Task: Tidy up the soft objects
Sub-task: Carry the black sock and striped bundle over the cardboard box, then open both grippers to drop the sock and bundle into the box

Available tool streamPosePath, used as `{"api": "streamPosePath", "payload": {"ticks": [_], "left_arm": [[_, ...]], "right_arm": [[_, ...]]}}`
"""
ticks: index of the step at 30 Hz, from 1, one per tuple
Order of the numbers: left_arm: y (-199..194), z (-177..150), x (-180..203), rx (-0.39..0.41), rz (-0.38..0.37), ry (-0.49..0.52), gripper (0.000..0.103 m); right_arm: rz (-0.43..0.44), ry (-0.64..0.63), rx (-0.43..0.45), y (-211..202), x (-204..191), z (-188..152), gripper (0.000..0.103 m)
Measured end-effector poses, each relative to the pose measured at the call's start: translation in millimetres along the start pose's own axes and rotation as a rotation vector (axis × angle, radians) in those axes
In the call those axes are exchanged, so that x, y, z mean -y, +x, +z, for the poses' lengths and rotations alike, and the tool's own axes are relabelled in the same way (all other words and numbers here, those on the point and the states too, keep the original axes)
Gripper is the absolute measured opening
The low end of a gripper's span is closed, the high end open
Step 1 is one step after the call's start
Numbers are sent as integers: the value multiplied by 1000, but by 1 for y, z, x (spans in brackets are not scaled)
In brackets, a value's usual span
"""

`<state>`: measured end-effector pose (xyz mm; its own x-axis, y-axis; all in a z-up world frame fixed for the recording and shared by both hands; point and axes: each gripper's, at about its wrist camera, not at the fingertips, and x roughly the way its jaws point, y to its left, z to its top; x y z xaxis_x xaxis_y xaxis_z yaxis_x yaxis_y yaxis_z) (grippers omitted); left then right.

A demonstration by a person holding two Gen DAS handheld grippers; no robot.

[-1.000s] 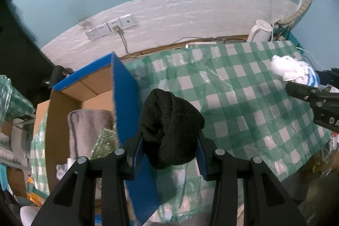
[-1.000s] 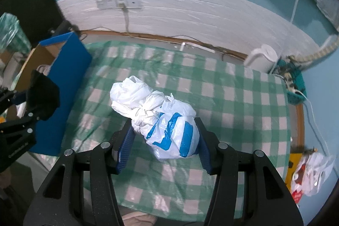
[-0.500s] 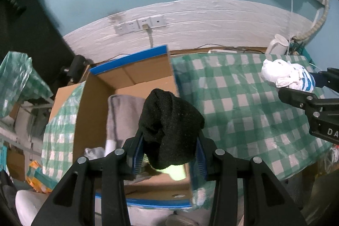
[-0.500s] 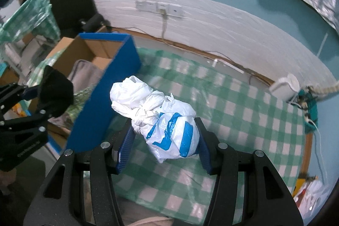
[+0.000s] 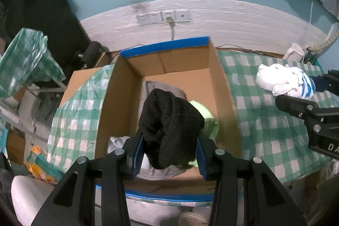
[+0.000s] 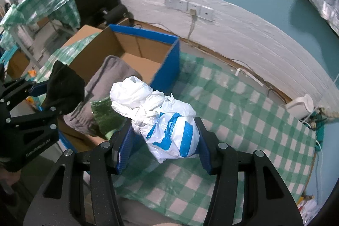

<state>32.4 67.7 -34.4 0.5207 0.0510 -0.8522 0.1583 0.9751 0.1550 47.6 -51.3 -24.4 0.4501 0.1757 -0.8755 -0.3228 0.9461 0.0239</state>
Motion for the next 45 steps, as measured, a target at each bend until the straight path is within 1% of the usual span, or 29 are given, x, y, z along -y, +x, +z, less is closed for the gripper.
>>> {"api": "streamPosePath", "payload": {"ticks": [8,12,16,18,20,22,23,25,27,35,39,45], "left_arm": [[11,-8,-29,-2,25,-43,43],[22,-15,-48,-20,23,-80,43],[37,-22,-62,-49,17,-109,47],[46,-24,-67,-61,-2,-122,48],[52,-25,-72,-85,-22,-156,51],[55,-26,-76,-98,-16,-178,60],[55,-27,-77,-99,-7,-181,62],[52,-27,-78,-92,4,-181,74],[48,-27,-78,-79,4,-181,76],[28,-25,-73,-43,20,-136,79],[10,-25,-71,-15,23,-119,82],[-17,-24,-70,38,31,-113,83]], "right_arm": [[33,-61,-23,25,-39,16,54],[47,-68,-41,39,-52,22,54],[51,-61,-58,51,-59,29,56],[58,-56,-57,54,-61,31,57],[66,-51,-56,56,-62,32,59],[59,-44,-47,55,-62,33,69],[57,-44,-41,54,-62,33,69],[60,-42,-34,53,-62,34,69],[58,-34,-26,50,-60,35,69],[48,-15,6,31,-52,31,69],[50,-5,25,18,-50,28,69],[37,7,64,-4,-48,23,70]]}}
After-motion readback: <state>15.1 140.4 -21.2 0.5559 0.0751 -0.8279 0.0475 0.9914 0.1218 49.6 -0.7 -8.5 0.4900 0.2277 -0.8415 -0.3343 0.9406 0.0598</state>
